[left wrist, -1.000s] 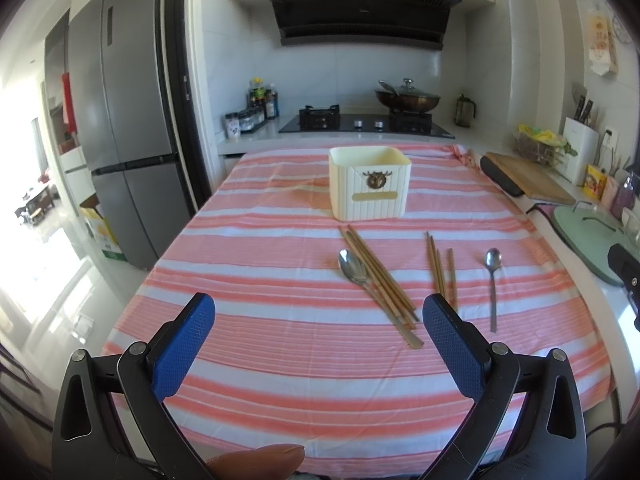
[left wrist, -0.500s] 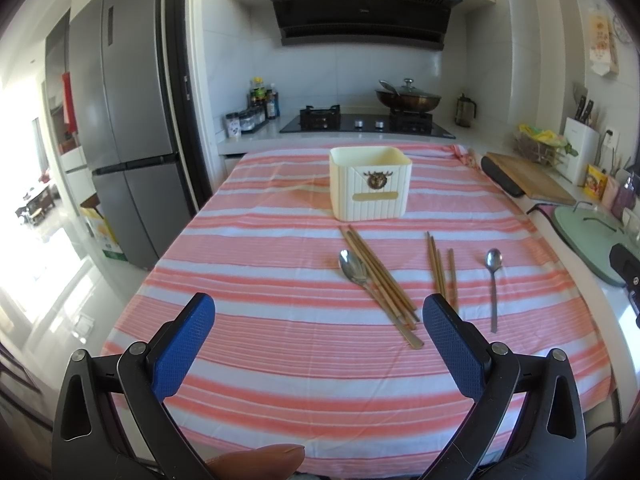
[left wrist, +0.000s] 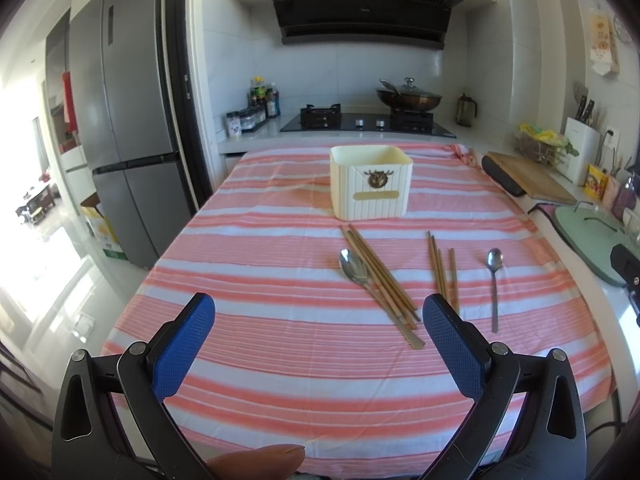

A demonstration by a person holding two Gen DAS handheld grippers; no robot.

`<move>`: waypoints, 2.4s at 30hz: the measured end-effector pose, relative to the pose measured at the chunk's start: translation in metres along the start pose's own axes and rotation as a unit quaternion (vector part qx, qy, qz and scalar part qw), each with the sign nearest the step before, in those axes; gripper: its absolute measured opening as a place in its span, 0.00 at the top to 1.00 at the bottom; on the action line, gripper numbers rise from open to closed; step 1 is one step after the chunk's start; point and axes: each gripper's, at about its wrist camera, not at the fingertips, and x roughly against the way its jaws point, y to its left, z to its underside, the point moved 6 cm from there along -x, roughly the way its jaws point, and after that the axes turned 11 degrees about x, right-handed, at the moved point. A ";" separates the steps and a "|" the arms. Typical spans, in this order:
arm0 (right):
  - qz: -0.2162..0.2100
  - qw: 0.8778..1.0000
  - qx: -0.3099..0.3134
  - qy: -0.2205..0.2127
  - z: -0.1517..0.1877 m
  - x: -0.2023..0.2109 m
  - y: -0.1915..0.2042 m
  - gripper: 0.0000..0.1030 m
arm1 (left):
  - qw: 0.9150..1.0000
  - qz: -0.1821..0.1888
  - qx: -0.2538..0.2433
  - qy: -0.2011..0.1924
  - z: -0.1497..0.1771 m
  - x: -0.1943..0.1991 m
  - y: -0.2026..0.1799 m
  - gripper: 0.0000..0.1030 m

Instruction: Organize utensils

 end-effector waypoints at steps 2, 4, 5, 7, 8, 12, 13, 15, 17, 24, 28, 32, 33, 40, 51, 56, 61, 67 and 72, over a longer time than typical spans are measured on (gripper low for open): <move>0.000 1.000 -0.001 0.002 0.000 -0.001 0.000 0.00 | 1.000 0.000 0.000 0.000 0.000 0.000 0.000 0.00; 0.000 1.000 -0.001 0.003 0.000 -0.001 -0.001 0.00 | 1.000 0.000 0.000 0.000 0.000 0.000 0.000 0.00; -0.001 1.000 -0.001 0.004 0.000 -0.001 -0.002 0.00 | 1.000 0.001 0.000 0.000 0.000 0.000 0.000 0.00; -0.001 1.000 -0.001 0.005 0.000 -0.001 -0.002 0.00 | 1.000 0.000 0.000 0.000 0.000 -0.001 0.000 0.00; -0.001 1.000 -0.001 0.006 0.000 -0.002 -0.002 0.00 | 1.000 0.000 0.000 0.000 0.000 -0.001 0.000 0.00; -0.001 1.000 -0.002 0.009 0.000 -0.004 -0.002 0.00 | 1.000 -0.001 0.000 0.002 0.002 -0.003 0.001 0.00; -0.002 1.000 -0.002 0.010 0.000 -0.004 -0.002 0.00 | 1.000 -0.001 0.000 0.003 0.002 -0.004 0.002 0.00; -0.002 1.000 -0.002 0.011 0.000 -0.005 -0.001 0.00 | 1.000 -0.002 0.001 0.005 0.003 -0.006 0.002 0.00; -0.002 1.000 -0.002 0.012 0.000 -0.006 0.000 0.00 | 1.000 -0.003 0.001 0.008 0.004 -0.008 0.002 0.00; -0.003 1.000 -0.003 0.022 0.002 -0.015 0.000 0.00 | 1.000 -0.007 0.000 0.023 0.006 -0.020 0.000 0.00; -0.004 1.000 -0.005 0.031 0.007 -0.024 -0.001 0.00 | 0.999 -0.011 0.002 0.037 0.009 -0.031 0.000 0.00; -0.007 0.999 -0.015 0.035 0.015 -0.040 -0.006 0.00 | 0.998 -0.015 0.010 0.061 0.017 -0.052 0.005 0.00; -0.005 0.999 -0.017 0.040 0.019 -0.045 -0.007 0.00 | 0.997 -0.016 0.013 0.070 0.020 -0.059 0.007 0.00; 0.017 0.995 -0.016 0.098 0.059 -0.095 -0.013 0.00 | 0.991 -0.020 0.023 0.132 0.041 -0.113 0.005 0.00; 0.013 0.990 -0.014 0.139 0.084 -0.134 -0.021 0.00 | 0.977 -0.063 0.074 0.191 0.042 -0.221 -0.011 0.00; 0.012 0.989 -0.014 0.148 0.087 -0.145 -0.023 0.00 | 0.974 -0.080 0.065 0.203 0.049 -0.242 -0.021 0.00; 0.012 0.987 -0.020 0.158 0.090 -0.155 -0.027 0.00 | 0.972 -0.081 0.058 0.214 0.054 -0.255 -0.024 0.00; 0.002 0.986 -0.023 0.162 0.087 -0.163 -0.032 0.00 | 0.973 -0.058 0.018 0.221 0.055 -0.250 -0.012 0.00; -0.044 0.982 -0.036 0.181 0.082 -0.181 -0.040 0.00 | 0.970 -0.041 -0.014 0.241 0.052 -0.247 0.016 0.00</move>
